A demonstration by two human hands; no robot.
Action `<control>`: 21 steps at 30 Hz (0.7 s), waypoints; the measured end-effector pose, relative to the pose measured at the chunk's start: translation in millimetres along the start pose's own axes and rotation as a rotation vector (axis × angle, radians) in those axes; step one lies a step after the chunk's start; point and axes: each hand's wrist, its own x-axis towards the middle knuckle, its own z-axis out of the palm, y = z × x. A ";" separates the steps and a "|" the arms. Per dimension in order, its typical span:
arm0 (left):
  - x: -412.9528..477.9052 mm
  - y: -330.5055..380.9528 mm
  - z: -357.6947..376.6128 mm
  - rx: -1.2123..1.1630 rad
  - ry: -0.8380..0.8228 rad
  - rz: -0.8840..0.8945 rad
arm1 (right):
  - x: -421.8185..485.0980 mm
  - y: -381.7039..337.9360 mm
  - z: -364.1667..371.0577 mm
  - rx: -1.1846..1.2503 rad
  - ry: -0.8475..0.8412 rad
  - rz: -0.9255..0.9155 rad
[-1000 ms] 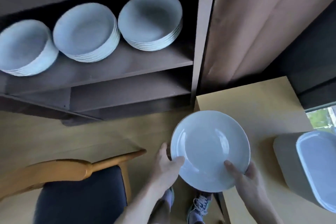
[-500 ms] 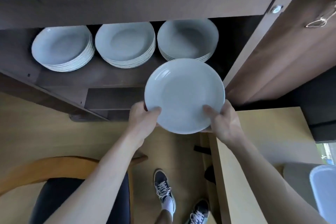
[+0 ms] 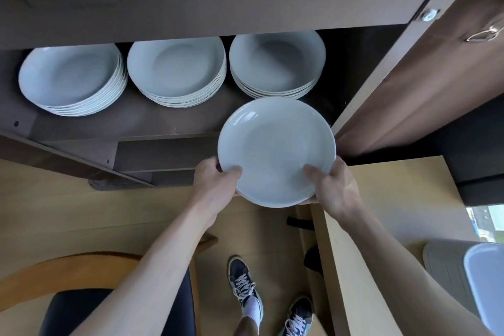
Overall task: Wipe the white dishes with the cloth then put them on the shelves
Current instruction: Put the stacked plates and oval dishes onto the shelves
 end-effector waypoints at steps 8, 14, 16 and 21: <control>8.1 2.3 -5.4 -0.015 -0.050 0.037 | 0.6 -7.0 1.5 0.026 0.040 0.024; 13.5 0.7 -6.0 -0.004 -0.065 0.042 | 1.8 -8.0 2.6 0.042 0.055 -0.012; 15.4 0.8 -6.0 0.001 -0.053 0.041 | 2.0 -9.1 4.5 0.052 0.065 -0.008; 27.8 12.3 -6.1 -0.012 -0.052 0.040 | 12.8 -22.5 9.0 0.099 0.069 -0.009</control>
